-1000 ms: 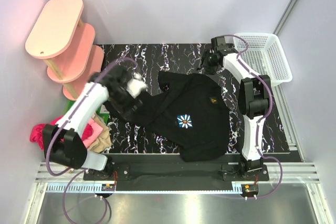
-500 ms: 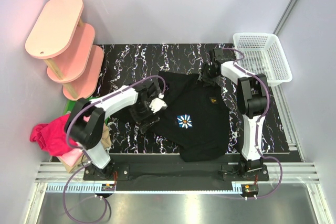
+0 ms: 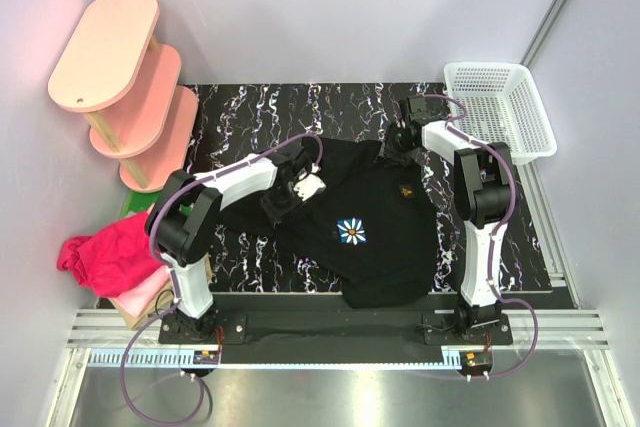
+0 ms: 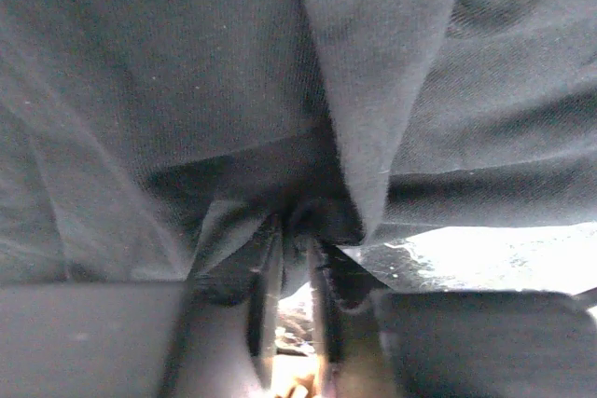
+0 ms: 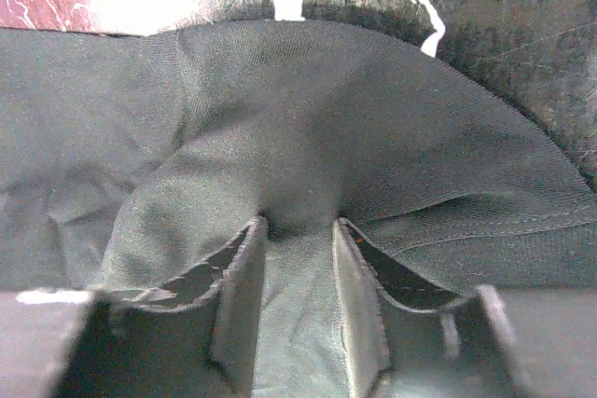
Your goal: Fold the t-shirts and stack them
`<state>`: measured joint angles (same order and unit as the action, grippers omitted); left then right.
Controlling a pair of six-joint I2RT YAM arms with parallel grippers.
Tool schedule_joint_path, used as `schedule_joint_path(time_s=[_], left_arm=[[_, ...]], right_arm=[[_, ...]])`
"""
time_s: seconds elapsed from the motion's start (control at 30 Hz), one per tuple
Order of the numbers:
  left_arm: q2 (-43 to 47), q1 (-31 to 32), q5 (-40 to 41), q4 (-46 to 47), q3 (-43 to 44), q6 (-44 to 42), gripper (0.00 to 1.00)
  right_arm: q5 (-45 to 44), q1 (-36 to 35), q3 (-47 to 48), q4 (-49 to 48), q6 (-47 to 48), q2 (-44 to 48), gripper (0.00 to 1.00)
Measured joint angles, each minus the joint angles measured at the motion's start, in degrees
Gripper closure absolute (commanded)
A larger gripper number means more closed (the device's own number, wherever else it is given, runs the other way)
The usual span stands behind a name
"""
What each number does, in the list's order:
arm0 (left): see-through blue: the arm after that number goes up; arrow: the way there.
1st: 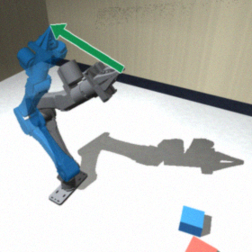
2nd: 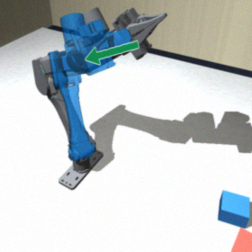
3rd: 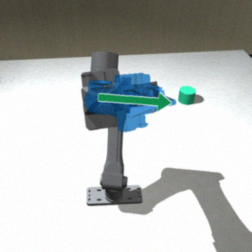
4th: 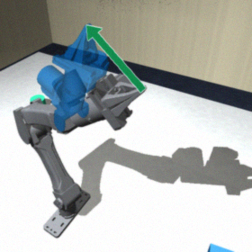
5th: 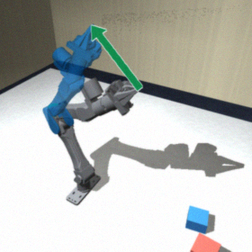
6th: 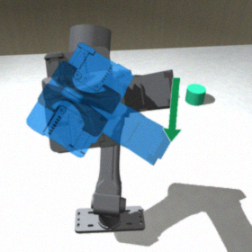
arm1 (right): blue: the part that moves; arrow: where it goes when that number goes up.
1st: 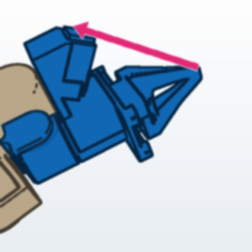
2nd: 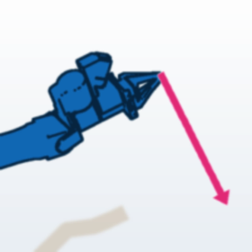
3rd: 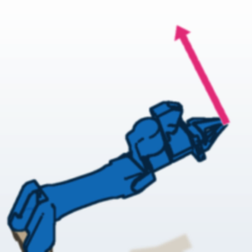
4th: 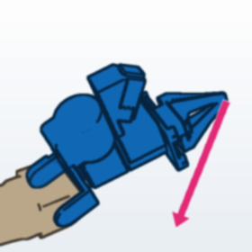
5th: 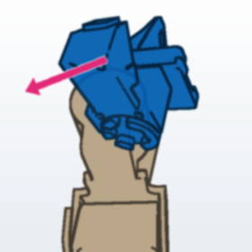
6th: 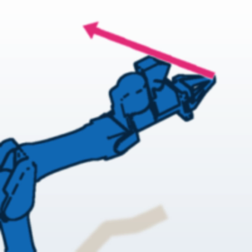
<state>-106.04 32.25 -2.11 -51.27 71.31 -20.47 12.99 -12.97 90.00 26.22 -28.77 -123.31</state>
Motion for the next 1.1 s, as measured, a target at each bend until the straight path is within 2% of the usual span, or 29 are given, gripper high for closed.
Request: schedule_joint_path(time_s=[0.1,0.17,0.2,0.3,0.33,0.47,0.57,0.7,0.77,0.9,1.1], left_arm=[[0.0,0.0,0.35,0.02,0.17,0.13,0.98],[0.0,0.0,0.52,0.02,0.22,0.28,1.0],[0.0,0.0,0.76,0.04,0.22,0.37,1.0],[0.24,0.0,1.73,-0.04,0.26,0.35,1.0],[0.48,-0.02,2.14,-0.35,0.46,0.26,1.0],[2.16,-0.87,3.96,-5.09,5.38,-1.18,0.99],[5.25,-2.27,5.9,-10.45,14.14,-3.3,0.92],[11.21,-3.34,8.68,-16.0,26.01,-6.14,0.75],[15.37,-3.34,9.81,-18.45,29.88,-7.23,0.74],[22.64,-3.28,10.97,-21.57,28.87,-8.72,0.74],[28.76,-3.45,14.36,-24.2,17.38,-11.28,0.8]], right_arm=[[0.09,0.0,-0.11,-0.22,-0.15,0.02,0.65],[0.11,0.0,-0.11,-0.42,-0.2,0.02,0.72],[0.13,0.0,-0.11,-0.55,-0.2,0.02,0.81],[0.02,0.0,-0.11,-0.9,-0.37,0.02,0.98],[-0.04,0.0,-0.11,-0.94,-0.33,0.04,1.0],[-0.44,0.0,-0.11,-0.96,-0.35,0.68,1.0],[-0.52,0.0,-0.13,-0.96,-0.35,1.4,1.0],[-1.14,0.0,-0.37,-1.16,-0.35,2.19,1.0],[-1.44,0.0,-0.87,-1.16,-0.35,2.38,1.0],[-1.9,0.0,-2.67,-1.36,-0.35,2.38,1.0],[-2.67,0.0,-4.33,-1.33,-0.35,2.71,1.0]])
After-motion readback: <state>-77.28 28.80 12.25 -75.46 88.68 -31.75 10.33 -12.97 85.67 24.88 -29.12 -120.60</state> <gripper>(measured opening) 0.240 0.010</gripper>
